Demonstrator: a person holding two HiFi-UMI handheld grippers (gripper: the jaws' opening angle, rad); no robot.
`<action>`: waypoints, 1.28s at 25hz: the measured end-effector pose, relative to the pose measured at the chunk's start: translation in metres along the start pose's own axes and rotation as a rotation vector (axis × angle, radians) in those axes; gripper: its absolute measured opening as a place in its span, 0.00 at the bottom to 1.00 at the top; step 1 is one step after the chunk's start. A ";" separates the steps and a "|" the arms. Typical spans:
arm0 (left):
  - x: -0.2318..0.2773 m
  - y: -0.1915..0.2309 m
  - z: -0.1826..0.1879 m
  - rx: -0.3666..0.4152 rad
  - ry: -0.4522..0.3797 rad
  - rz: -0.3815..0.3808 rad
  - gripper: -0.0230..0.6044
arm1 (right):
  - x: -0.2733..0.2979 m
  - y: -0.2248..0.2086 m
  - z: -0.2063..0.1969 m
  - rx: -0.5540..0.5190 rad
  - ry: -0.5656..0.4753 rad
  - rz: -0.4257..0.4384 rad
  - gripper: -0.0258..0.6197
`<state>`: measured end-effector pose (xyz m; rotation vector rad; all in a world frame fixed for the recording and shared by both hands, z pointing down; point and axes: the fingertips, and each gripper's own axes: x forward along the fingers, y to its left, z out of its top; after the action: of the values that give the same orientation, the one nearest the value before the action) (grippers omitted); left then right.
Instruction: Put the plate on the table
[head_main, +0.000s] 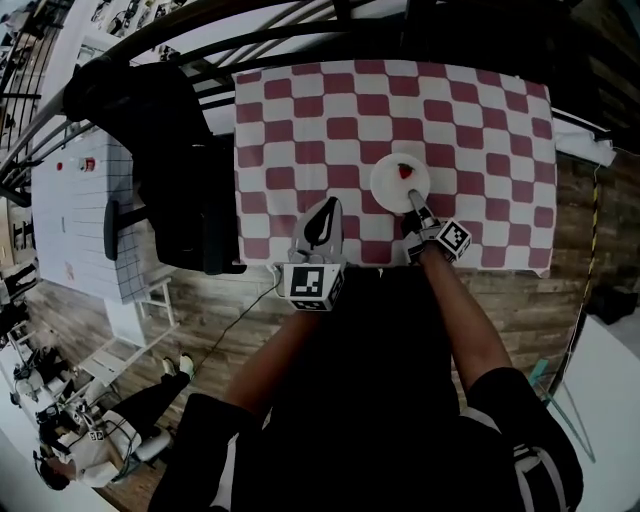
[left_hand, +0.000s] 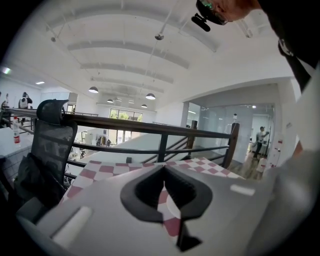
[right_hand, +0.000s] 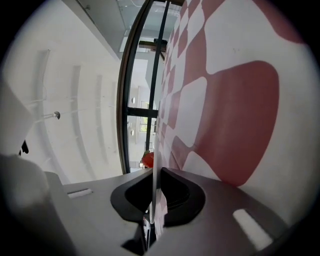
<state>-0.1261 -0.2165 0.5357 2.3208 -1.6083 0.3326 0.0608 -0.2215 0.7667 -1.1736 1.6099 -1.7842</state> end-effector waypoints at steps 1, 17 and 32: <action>0.002 0.003 -0.002 0.003 0.011 0.012 0.05 | 0.002 0.001 0.000 0.001 0.004 0.004 0.07; 0.002 0.010 -0.005 -0.007 0.034 0.061 0.05 | 0.007 0.013 -0.011 -0.040 0.066 0.081 0.07; -0.028 0.008 -0.027 -0.026 0.046 0.056 0.05 | 0.022 0.008 -0.019 0.105 -0.042 0.034 0.08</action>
<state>-0.1439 -0.1854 0.5517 2.2358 -1.6489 0.3727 0.0318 -0.2303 0.7658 -1.1217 1.4847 -1.7888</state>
